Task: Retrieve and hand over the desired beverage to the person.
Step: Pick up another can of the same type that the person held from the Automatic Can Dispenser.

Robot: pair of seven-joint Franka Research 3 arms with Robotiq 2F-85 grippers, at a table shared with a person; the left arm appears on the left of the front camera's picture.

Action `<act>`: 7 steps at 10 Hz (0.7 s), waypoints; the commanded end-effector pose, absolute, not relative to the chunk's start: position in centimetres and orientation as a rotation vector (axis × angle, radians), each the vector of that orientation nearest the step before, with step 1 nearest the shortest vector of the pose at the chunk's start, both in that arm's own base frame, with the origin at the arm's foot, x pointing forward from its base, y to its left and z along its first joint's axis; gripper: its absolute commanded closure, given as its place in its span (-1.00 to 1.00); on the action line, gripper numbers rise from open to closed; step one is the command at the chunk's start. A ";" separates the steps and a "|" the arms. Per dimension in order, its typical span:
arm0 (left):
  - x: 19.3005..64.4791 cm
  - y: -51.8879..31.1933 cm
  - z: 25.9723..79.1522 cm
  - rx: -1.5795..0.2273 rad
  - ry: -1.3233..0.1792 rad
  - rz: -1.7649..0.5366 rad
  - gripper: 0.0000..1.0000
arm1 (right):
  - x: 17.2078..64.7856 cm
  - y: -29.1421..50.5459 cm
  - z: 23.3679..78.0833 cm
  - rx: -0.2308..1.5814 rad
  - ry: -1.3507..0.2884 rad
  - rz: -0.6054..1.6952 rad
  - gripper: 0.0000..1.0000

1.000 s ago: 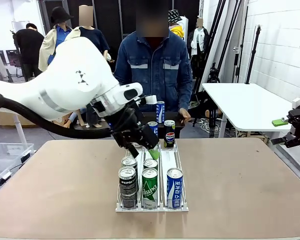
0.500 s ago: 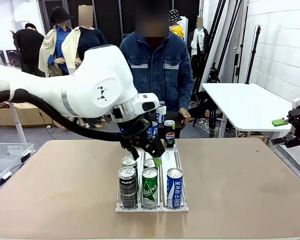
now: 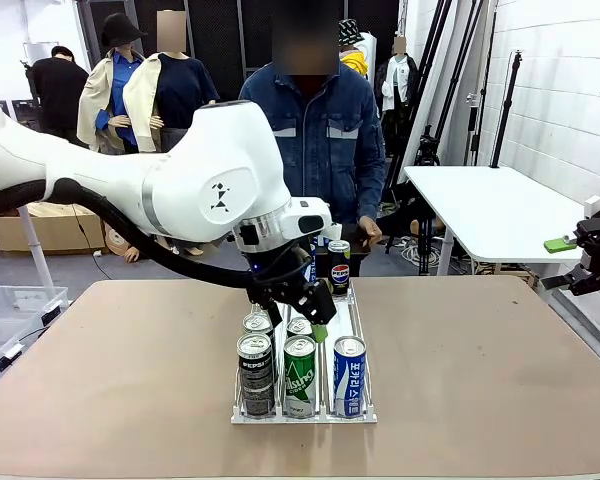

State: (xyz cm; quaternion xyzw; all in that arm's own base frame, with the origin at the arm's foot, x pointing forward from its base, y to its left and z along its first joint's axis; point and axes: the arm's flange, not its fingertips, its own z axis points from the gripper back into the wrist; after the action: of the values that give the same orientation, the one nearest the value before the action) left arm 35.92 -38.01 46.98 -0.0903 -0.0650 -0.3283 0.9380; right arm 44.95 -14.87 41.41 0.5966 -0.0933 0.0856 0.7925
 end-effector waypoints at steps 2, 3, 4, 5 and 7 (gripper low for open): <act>36.5 -39.3 46.4 -0.119 -0.104 -0.622 -1.00 | 45.0 -14.9 41.4 1.279 -0.201 0.176 -1.00; 36.7 -39.6 46.1 -0.121 -0.096 -0.626 -1.00 | 45.0 -14.9 41.4 1.279 -0.201 0.176 -1.00; 36.8 -39.8 45.8 -0.131 -0.074 -0.635 -1.00 | 45.0 -14.9 41.4 1.279 -0.201 0.176 -1.00; 37.0 -40.0 45.6 -0.129 -0.065 -0.636 -1.00 | 45.0 -14.9 41.4 1.279 -0.201 0.176 -1.00; 37.3 -40.3 45.0 -0.113 -0.050 -0.631 -1.00 | 45.0 -14.9 41.4 1.279 -0.201 0.176 -1.00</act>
State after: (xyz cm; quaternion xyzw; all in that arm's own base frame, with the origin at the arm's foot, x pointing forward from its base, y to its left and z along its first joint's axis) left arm 37.20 -39.58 44.88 -0.0719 -0.0280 -0.3201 0.9442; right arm 44.95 -14.87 41.41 0.5966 -0.0933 0.0856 0.7925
